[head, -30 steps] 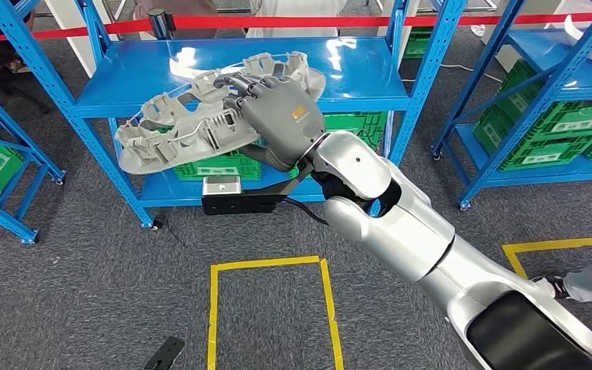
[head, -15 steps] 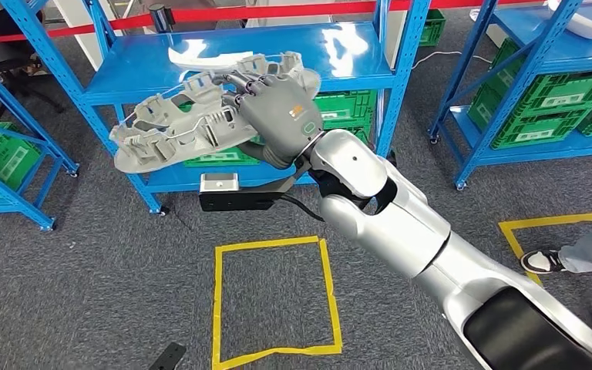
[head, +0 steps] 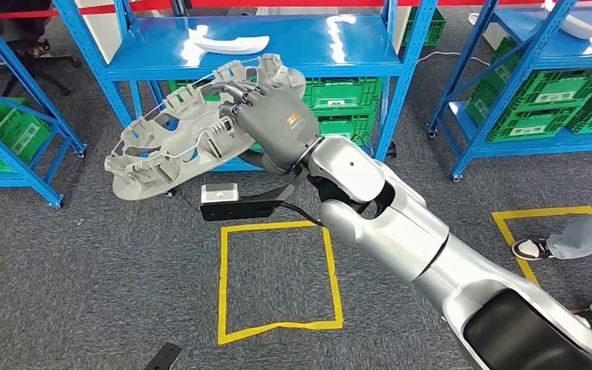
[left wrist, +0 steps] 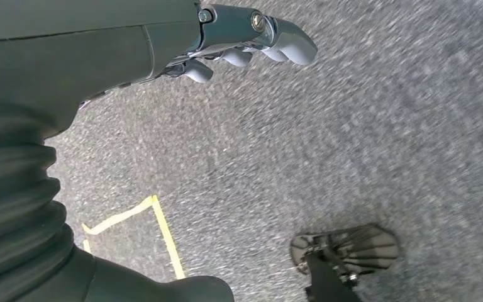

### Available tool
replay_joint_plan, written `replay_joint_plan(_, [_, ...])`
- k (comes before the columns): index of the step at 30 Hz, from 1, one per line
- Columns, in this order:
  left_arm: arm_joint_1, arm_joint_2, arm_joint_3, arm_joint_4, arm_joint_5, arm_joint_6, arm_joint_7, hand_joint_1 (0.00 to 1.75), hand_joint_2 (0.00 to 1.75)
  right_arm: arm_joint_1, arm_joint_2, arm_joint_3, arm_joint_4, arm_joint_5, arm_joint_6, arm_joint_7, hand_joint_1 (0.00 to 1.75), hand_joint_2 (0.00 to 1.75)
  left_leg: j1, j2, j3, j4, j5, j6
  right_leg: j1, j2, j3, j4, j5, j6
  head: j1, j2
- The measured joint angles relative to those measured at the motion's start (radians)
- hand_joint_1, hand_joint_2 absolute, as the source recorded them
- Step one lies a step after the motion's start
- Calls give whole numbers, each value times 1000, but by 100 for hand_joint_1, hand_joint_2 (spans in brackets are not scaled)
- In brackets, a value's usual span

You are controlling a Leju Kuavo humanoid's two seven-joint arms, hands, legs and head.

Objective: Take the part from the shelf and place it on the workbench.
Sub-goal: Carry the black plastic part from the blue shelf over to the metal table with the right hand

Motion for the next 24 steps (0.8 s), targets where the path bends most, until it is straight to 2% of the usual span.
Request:
replay_joint_plan(1, [1,0,0,0,0,0,-6,0,175,0,0,2,1,2,-2,0,175,175,0,0,-13,3,9,-2,0,0,37,-33,26,-3,0,0])
replay_joint_plan(2, [1,0,0,0,0,0,-12,0,175,0,1,3,2,5,-3,0,175,175,0,-1,-24,5,17,-6,0,0,90,-95,38,-8,0,0])
replay_joint_plan(4, [1,-1,0,0,-1,0,-23,0,175,-1,1,3,4,9,-6,2,175,175,-1,-2,-39,10,30,-17,5,1,191,-236,18,-20,0,0])
replay_joint_plan(5, [1,-1,0,0,-2,0,-25,0,175,-1,1,3,6,10,-8,2,175,175,-2,-2,-44,11,36,-23,7,1,219,-283,1,-25,0,0])
replay_joint_plan(6, [1,0,0,0,-2,0,-27,0,175,-1,2,3,7,12,-11,2,175,175,-4,-2,-48,11,39,-21,8,1,227,-306,-7,-26,0,0])
replay_joint_plan(9, [2,2,0,0,-6,0,-30,0,175,-1,-2,3,16,18,-19,0,175,175,-4,0,-52,5,51,-5,9,3,220,-314,0,-28,-1,0])
replay_joint_plan(13, [0,0,1,0,-11,1,-28,0,175,0,-10,3,30,45,-36,0,175,175,-1,1,-53,-12,74,-31,12,2,209,-313,12,-40,0,0])
replay_joint_plan(15, [0,1,1,0,-12,5,-29,0,175,3,-15,2,34,69,-47,0,175,175,-1,1,-54,-15,79,-34,11,2,206,-313,16,-41,-1,0])
replay_joint_plan(20, [2,0,1,0,-16,9,-34,0,175,21,-28,-6,40,112,-52,-4,175,175,-4,0,-62,-10,78,-23,7,1,202,-314,20,-35,-2,0])
replay_joint_plan(22, [4,-1,2,0,-19,9,-34,0,175,27,-32,-8,40,121,-49,-6,175,175,-1,-1,-55,-26,84,-19,10,1,204,-316,18,-27,-2,0])
replay_joint_plan(24, [5,-5,2,0,-21,10,-33,0,175,33,-37,-12,40,127,-48,-7,175,175,7,-5,-46,-46,94,-16,10,1,186,-270,-19,-16,0,0])
